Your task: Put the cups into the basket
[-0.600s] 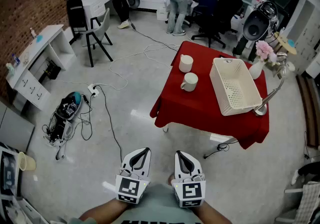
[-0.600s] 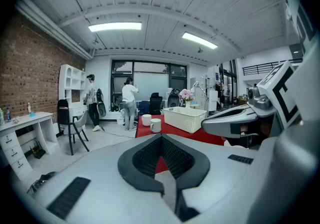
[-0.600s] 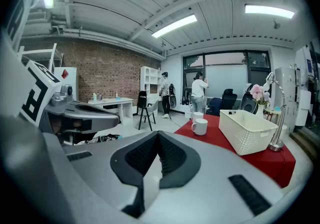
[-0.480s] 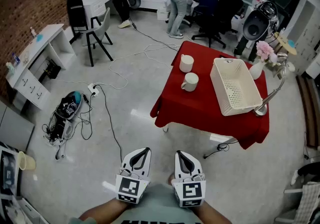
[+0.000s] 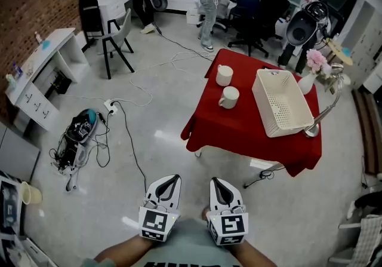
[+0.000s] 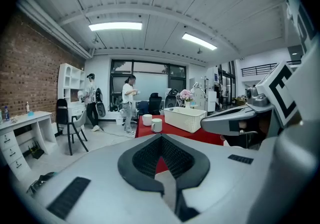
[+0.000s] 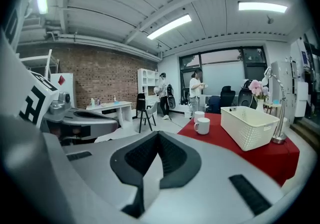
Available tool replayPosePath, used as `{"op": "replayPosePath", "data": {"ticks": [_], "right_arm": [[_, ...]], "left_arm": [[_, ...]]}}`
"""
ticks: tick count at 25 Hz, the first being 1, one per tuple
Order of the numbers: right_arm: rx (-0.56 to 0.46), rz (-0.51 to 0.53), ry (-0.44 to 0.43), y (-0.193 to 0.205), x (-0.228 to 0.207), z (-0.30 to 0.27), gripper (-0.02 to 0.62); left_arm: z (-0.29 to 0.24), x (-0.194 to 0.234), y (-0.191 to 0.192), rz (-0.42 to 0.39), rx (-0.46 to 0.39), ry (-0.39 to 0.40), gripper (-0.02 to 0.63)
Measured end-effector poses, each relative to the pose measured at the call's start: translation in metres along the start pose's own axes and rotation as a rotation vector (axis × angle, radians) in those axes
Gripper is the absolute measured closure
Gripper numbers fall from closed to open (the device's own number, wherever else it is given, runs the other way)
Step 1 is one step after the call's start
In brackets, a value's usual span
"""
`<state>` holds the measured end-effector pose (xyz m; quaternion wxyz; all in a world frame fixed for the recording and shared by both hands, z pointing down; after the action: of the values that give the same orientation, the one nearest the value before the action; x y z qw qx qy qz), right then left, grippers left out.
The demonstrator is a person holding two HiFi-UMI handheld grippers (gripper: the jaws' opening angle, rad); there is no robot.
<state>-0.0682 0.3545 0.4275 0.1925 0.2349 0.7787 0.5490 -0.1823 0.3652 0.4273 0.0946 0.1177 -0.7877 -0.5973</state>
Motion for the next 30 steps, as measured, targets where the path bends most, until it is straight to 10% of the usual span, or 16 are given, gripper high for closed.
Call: {"op": "replayPosePath", "data": {"ticks": [30], "right_arm": [[-0.023, 0.043, 0.101, -0.021, 0.081, -0.061, 0.583]], "left_arm": [[0.027, 0.095, -0.003, 0.049, -0.091, -0.019, 0.601]]}}
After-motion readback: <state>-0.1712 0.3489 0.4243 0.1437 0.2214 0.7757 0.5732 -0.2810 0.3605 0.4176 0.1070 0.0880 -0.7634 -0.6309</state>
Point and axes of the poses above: the fingertips, and each gripper's own axes: z backward along the fingers, x to its left, y out of its underside, the point moved 1 cm from there along z, backward along the fingers, and after that the axes turned 4 degrees about -y, right-handed, at the moved point
